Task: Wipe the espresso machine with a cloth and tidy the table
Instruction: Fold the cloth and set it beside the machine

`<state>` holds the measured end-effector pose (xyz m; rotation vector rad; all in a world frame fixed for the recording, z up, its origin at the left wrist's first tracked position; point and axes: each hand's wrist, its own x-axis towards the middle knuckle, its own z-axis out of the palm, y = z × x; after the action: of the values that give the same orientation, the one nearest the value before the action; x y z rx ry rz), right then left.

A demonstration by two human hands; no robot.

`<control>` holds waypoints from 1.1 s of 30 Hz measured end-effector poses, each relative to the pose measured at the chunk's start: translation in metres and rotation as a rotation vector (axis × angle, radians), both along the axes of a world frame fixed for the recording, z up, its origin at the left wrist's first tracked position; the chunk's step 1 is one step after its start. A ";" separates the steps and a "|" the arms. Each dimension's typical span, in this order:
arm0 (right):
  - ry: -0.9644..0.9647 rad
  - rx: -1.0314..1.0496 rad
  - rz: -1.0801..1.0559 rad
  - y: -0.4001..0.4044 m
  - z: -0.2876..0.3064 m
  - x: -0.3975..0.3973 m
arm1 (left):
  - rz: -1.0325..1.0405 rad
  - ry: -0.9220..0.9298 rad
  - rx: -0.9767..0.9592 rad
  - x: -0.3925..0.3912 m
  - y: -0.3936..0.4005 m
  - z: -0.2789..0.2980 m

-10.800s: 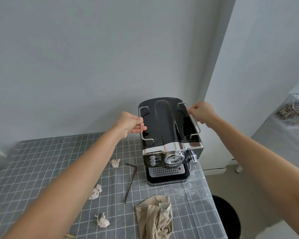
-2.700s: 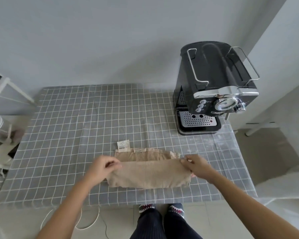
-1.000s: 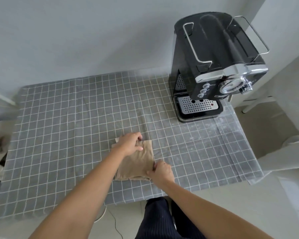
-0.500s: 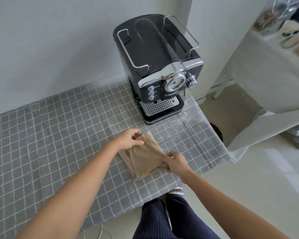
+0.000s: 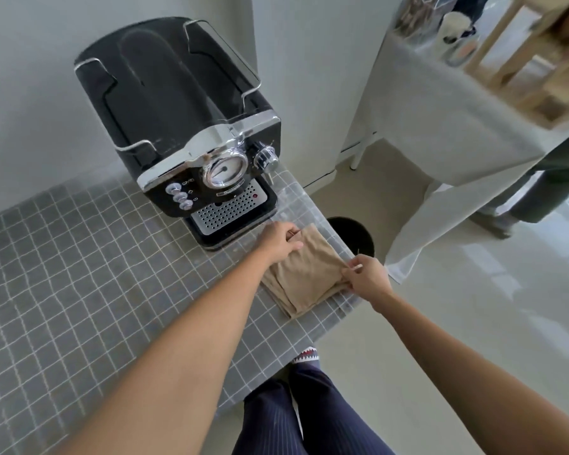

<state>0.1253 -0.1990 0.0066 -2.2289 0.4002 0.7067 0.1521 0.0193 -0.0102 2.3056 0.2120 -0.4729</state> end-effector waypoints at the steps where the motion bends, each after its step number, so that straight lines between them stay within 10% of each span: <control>1: 0.003 -0.015 0.016 -0.002 -0.001 0.001 | 0.004 -0.011 0.010 0.000 -0.003 -0.003; 10: -0.227 -0.367 0.289 0.022 0.012 -0.009 | 0.266 -0.360 0.043 -0.057 0.027 -0.012; 17: -0.449 -0.250 0.794 0.118 0.009 -0.051 | 0.823 -0.500 0.180 -0.184 0.079 -0.022; 24: -0.480 -0.236 1.235 0.186 -0.028 -0.084 | 0.654 -0.174 0.534 -0.253 0.091 -0.043; 33: -0.544 -0.321 1.229 0.184 -0.057 -0.094 | 0.579 0.022 0.630 -0.253 0.084 -0.051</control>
<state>0.0318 -0.0149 -0.0503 -2.7052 -1.3037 0.5624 -0.1006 0.1034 -0.0610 2.6633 1.1379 -0.1344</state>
